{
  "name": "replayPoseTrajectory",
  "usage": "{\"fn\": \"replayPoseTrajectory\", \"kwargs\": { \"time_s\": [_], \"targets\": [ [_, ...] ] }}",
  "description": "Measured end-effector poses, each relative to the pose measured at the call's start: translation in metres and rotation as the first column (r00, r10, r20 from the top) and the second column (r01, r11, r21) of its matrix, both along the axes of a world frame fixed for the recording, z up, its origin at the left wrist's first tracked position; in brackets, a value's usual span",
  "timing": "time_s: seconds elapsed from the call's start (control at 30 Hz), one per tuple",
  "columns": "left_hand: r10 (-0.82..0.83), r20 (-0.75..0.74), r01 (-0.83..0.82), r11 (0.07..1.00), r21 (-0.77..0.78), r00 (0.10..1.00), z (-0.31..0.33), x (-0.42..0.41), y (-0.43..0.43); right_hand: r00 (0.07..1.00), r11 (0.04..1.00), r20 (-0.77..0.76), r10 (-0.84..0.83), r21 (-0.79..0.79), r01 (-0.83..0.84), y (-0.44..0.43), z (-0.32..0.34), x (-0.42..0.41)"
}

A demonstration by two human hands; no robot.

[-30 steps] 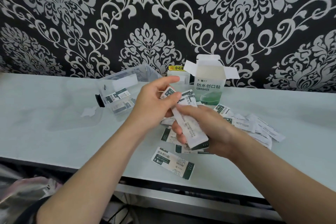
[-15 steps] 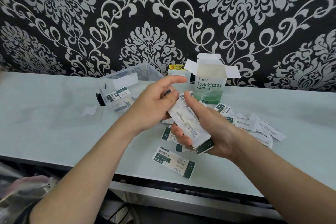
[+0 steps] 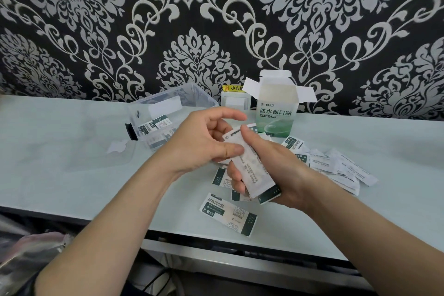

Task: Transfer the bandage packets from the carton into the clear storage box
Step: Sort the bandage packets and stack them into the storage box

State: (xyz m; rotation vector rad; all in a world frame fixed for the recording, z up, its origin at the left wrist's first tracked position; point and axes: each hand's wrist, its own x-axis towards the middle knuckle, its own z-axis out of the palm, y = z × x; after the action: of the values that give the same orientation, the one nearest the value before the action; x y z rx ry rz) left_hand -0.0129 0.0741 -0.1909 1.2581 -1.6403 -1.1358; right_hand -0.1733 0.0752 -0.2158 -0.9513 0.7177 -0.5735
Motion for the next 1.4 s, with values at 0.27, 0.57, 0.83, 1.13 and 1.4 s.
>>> {"fn": "replayPoseTrajectory", "kwargs": {
  "time_s": [0.27, 0.57, 0.83, 1.13, 1.4],
  "targets": [
    [0.17, 0.003, -0.17, 0.985, -0.03, 0.985, 0.002, 0.006, -0.001, 0.996, 0.996, -0.051, 0.069, -0.049, -0.071, -0.002, -0.001, -0.002],
    [0.592, 0.042, -0.264, 0.421, -0.868, 0.805, 0.001, 0.005, 0.006, 0.965, 0.964, 0.24, -0.103, 0.263, 0.037, -0.008, -0.003, 0.001],
    [0.236, 0.485, 0.24, 0.642, -0.728, 0.842, -0.018, -0.031, 0.025, 0.96, 0.94, 0.044, -0.278, 0.217, 0.262, -0.012, -0.004, -0.008],
    [-0.038, 0.666, 0.274, 0.928, -0.254, 0.745, -0.02, -0.036, 0.021, 0.973, 0.972, 0.022, -0.232, 0.049, 0.23, -0.002, -0.005, 0.002],
    [-0.059, 0.74, 0.323, 0.92, -0.22, 0.67, -0.02, -0.031, 0.021, 0.983, 0.979, 0.016, -0.184, 0.086, 0.182, -0.001, -0.006, 0.003]
  ]
}}
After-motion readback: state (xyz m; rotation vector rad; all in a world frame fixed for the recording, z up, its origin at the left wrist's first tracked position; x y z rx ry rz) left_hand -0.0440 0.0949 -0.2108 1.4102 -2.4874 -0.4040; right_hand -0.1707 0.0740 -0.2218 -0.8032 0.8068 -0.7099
